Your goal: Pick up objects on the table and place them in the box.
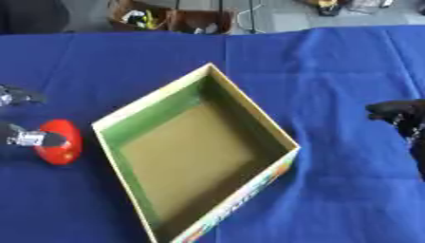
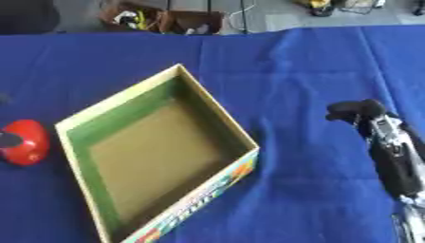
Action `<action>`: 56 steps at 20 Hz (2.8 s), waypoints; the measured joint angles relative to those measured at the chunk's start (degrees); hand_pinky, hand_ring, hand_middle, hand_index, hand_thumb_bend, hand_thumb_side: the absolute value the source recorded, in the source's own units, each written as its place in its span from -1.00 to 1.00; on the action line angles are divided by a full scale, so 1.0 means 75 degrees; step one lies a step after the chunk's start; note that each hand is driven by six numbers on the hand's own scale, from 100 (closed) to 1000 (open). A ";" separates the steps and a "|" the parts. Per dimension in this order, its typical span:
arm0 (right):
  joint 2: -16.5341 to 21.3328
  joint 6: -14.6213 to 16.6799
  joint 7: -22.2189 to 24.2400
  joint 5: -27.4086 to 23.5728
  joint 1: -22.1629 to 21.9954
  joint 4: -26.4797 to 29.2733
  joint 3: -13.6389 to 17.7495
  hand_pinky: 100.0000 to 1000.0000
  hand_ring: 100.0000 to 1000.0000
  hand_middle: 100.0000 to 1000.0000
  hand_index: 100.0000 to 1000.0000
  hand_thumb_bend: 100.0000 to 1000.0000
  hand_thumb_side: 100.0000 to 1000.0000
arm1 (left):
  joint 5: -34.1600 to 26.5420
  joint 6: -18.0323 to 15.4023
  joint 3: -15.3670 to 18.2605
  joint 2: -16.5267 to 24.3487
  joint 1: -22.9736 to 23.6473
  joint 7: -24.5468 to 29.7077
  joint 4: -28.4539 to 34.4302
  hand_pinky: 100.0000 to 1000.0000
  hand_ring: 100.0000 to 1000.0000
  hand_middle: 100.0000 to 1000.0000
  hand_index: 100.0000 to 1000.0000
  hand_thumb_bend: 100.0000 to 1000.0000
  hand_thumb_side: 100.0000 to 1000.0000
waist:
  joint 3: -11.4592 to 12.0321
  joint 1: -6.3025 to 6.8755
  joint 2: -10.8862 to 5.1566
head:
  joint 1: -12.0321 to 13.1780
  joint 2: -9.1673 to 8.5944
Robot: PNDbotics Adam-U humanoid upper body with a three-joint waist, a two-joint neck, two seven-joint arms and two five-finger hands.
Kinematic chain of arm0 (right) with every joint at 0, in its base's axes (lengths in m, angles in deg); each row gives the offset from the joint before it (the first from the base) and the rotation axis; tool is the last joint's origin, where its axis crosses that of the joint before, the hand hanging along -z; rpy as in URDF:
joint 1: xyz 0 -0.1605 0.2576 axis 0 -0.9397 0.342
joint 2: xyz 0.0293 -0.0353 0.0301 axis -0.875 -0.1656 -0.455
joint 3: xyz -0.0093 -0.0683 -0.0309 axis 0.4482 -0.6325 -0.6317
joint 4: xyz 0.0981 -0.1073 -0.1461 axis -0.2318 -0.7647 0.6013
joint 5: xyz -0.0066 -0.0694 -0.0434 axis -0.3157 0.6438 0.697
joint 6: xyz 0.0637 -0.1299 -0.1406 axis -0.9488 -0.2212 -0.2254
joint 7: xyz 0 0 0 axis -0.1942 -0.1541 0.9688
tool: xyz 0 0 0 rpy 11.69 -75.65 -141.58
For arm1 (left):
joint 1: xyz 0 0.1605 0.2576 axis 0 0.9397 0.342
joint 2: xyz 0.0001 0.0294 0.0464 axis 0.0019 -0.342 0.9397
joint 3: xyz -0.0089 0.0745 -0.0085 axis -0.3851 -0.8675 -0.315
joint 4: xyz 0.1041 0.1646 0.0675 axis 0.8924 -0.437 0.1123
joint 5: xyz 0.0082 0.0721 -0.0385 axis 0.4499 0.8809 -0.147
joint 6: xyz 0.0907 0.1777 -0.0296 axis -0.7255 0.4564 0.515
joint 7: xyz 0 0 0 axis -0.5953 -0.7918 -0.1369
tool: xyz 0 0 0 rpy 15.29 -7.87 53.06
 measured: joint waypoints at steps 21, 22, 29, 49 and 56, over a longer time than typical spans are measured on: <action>-0.0025 -0.0054 0.0088 0.0129 -0.0063 0.0000 0.0000 0.78 0.61 0.06 0.35 -1.00 1.00 | -0.0045 -0.0063 -0.0416 -0.0466 -0.0217 -0.0093 -0.0725 0.03 0.46 0.80 1.00 0.46 0.77 | -0.0062 -0.0001 0.0087 | 0.0096 -0.0067; -0.0027 -0.0059 0.0096 0.0130 -0.0063 0.0000 0.0000 0.78 0.61 0.06 0.35 -1.00 1.00 | -0.0018 -0.0084 -0.0439 -0.0478 -0.0228 -0.0099 -0.0757 -0.08 0.42 0.80 1.00 0.46 0.74 | -0.0066 0.0004 0.0090 | 0.0098 -0.0067; -0.0068 -0.0058 0.0117 0.0191 -0.0065 0.0000 0.0000 0.78 0.61 0.05 0.34 -1.00 1.00 | 0.0126 -0.0195 -0.0495 -0.0479 -0.0223 -0.0077 -0.0856 -0.21 0.38 0.82 1.00 0.37 0.55 | -0.0070 0.0010 0.0109 | 0.0108 -0.0067; -0.0077 -0.0098 0.0158 0.0209 -0.0068 0.0000 -0.0001 0.79 0.61 0.05 0.34 -1.00 1.00 | -0.0279 0.0186 -0.0497 -0.0487 -0.0174 -0.0478 -0.0931 -0.50 -0.06 0.15 0.75 -0.27 0.27 | -0.0071 0.0025 0.0109 | 0.0129 -0.0129; -0.0078 -0.0108 0.0162 0.0261 -0.0070 0.0000 -0.0001 0.80 0.62 0.05 0.34 -1.00 1.00 | -0.0255 0.0268 -0.0497 -0.0511 -0.0188 -0.0841 -0.0920 -0.63 -0.20 -0.04 0.46 -0.95 -0.29 | -0.0070 0.0027 0.0109 | 0.0130 -0.0131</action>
